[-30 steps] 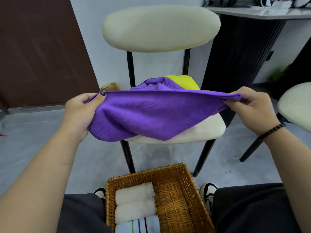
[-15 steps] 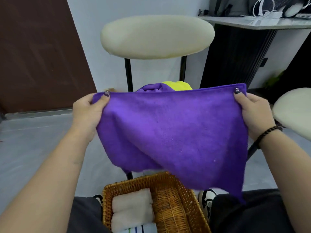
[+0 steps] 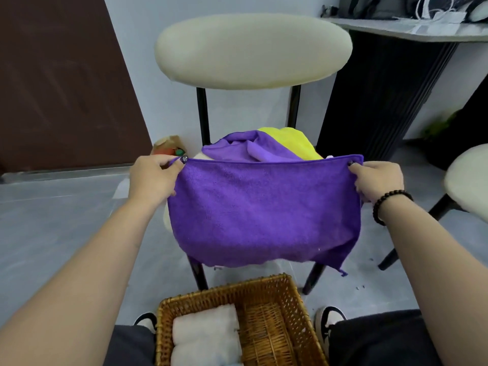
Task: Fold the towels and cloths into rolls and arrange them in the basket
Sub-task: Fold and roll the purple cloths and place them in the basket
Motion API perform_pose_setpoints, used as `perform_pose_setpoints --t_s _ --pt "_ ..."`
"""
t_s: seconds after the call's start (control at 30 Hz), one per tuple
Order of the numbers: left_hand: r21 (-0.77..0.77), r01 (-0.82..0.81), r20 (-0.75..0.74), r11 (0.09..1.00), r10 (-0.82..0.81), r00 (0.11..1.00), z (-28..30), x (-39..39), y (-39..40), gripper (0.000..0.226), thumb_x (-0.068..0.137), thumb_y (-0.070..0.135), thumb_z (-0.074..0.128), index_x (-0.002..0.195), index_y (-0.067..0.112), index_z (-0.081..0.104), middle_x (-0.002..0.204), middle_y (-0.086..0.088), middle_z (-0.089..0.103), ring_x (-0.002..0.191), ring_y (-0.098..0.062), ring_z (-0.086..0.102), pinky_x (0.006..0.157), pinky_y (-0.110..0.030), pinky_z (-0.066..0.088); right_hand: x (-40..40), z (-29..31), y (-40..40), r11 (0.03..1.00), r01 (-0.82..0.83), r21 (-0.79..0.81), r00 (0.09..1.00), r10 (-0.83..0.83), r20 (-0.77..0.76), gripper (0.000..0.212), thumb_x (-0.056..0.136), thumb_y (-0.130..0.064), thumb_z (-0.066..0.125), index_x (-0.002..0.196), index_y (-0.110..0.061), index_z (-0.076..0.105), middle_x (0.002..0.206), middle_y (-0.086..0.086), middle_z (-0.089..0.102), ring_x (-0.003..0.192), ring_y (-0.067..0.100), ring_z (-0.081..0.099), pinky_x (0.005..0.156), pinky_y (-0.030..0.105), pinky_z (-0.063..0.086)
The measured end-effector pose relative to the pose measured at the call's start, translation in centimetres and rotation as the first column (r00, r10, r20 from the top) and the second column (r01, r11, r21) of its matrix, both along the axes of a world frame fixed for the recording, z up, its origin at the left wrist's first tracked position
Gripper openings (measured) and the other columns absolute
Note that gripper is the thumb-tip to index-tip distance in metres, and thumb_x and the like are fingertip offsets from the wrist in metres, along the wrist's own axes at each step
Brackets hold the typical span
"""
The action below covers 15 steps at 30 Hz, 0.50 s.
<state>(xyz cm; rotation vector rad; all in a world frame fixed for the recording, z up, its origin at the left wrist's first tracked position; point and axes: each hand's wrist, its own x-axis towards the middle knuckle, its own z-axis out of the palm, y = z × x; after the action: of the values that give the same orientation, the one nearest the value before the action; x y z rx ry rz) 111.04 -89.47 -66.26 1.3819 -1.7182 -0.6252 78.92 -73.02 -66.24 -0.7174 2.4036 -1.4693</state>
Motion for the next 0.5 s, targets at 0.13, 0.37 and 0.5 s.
perform_pose_setpoints --t_s 0.13,0.37,0.5 --pt "0.1 0.072 -0.291 0.992 -0.04 0.956 -0.4 -0.7 -2.6 0.012 0.095 0.019 0.06 0.087 0.022 0.069 0.081 -0.001 0.069 0.055 -0.008 0.069 0.048 -0.017 0.052 0.4 0.3 -2.5 0.975 -0.035 -0.22 0.957 0.096 0.275 0.024 0.098 -0.017 0.047 0.075 -0.014 0.055 0.046 0.0 0.06 0.034 0.008 0.054 0.035 0.016 0.039" --pt "0.063 0.254 0.216 0.965 -0.262 0.941 -4.7 -4.2 -3.0 0.078 0.088 0.028 0.06 0.152 0.012 0.018 0.159 -0.01 0.019 0.147 -0.026 0.016 0.12 -0.039 0.016 4.2 -3.7 -6.8 0.969 -0.248 -0.024 0.966 0.245 -0.078 0.058 0.093 -0.005 0.046 0.147 -0.014 0.027 0.112 0.007 0.06 0.095 0.025 0.06 0.088 0.031 0.043" --pt "0.158 0.481 0.559 0.862 -0.48 0.676 -7.7 -7.0 0.1 0.064 0.102 0.033 0.038 0.155 0.015 0.007 0.163 -0.003 -0.001 0.149 -0.017 -0.002 0.121 -0.043 0.007 9.7 -6.1 -7.9 0.725 -0.566 0.393 0.601 0.689 -0.406 0.053 0.096 -0.01 0.04 0.147 -0.018 0.031 0.153 0.008 0.032 0.141 0.023 0.029 0.113 0.033 0.022"
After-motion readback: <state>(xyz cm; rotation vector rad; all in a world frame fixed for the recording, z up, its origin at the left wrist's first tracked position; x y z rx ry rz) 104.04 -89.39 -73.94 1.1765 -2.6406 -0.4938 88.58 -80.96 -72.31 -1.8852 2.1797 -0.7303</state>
